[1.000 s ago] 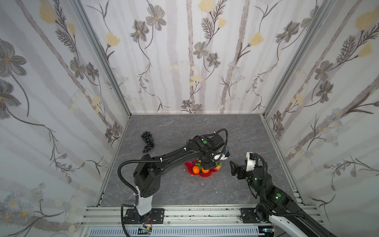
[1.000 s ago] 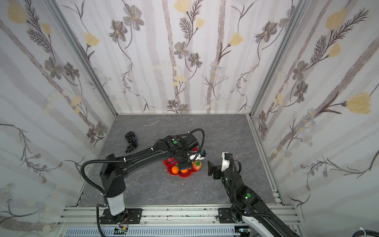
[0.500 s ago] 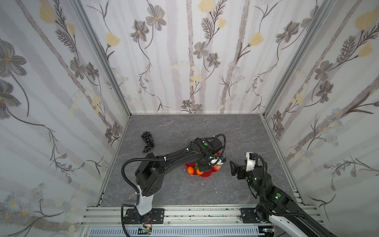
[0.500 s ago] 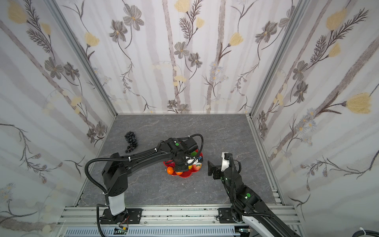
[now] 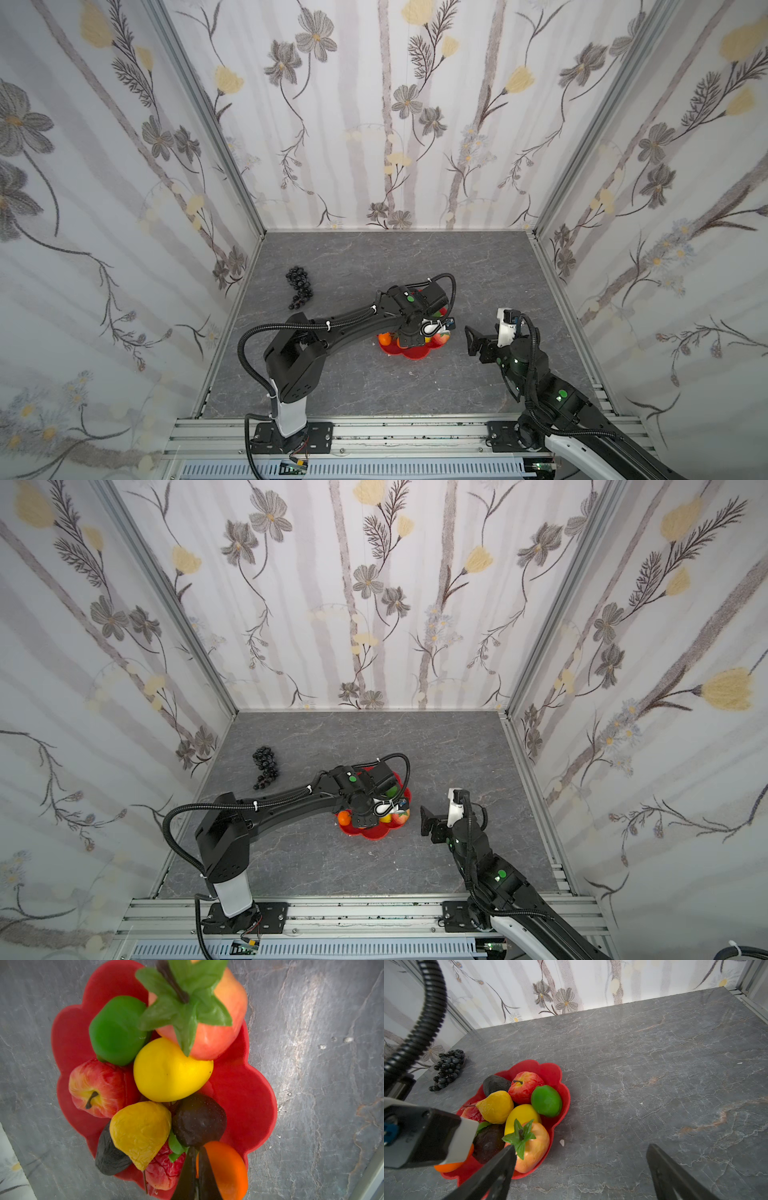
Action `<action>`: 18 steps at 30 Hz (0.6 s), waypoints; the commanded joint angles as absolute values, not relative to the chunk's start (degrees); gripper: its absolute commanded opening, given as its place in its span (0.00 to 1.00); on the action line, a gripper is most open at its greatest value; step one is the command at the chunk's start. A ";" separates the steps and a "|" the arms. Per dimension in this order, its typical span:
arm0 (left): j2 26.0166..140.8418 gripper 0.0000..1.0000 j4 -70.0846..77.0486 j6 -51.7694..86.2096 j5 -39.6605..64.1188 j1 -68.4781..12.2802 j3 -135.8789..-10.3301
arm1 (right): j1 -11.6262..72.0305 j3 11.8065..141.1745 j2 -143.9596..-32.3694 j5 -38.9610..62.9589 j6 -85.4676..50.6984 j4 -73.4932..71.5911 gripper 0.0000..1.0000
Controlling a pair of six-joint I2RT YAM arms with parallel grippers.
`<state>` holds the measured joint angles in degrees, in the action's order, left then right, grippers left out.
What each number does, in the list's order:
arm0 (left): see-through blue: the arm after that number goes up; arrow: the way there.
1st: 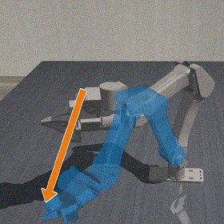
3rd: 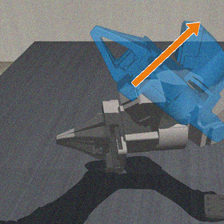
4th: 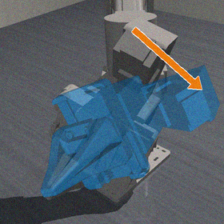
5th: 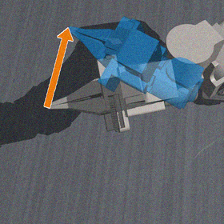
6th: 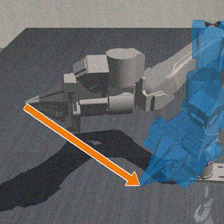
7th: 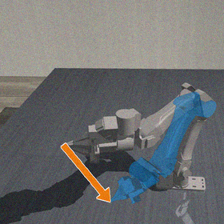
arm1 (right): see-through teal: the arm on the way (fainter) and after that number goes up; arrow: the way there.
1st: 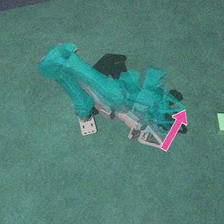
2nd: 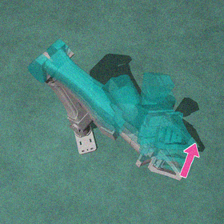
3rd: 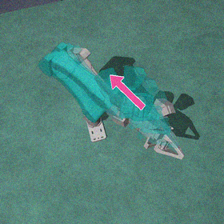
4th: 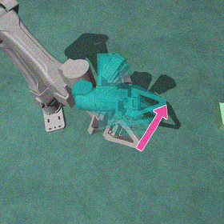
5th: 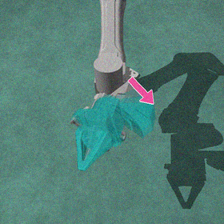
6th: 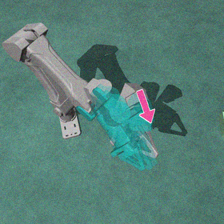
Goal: Arrange fruit in a fruit bowl
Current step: Place the fruits in the fruit bowl.
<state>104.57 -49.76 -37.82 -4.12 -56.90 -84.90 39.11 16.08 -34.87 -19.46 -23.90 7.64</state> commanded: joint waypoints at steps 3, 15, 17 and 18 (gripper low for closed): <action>103.65 0.05 -47.48 -39.42 -4.15 -56.87 -83.67 | 39.11 16.26 -35.33 -20.06 -23.33 5.72 0.98; 103.84 0.13 -46.98 -38.14 0.51 -58.29 -83.67 | 39.11 16.30 -35.68 -20.17 -23.25 5.49 0.98; 103.96 0.14 -46.92 -37.88 0.23 -58.32 -83.67 | 39.11 16.28 -35.68 -20.11 -23.27 5.54 0.98; 103.93 0.15 -47.07 -37.72 0.09 -58.32 -83.67 | 39.11 16.25 -35.68 -20.12 -23.24 5.52 0.98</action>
<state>104.14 -47.33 -37.71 -0.99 -58.30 -83.77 39.11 16.08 -35.57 -19.46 -23.70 7.53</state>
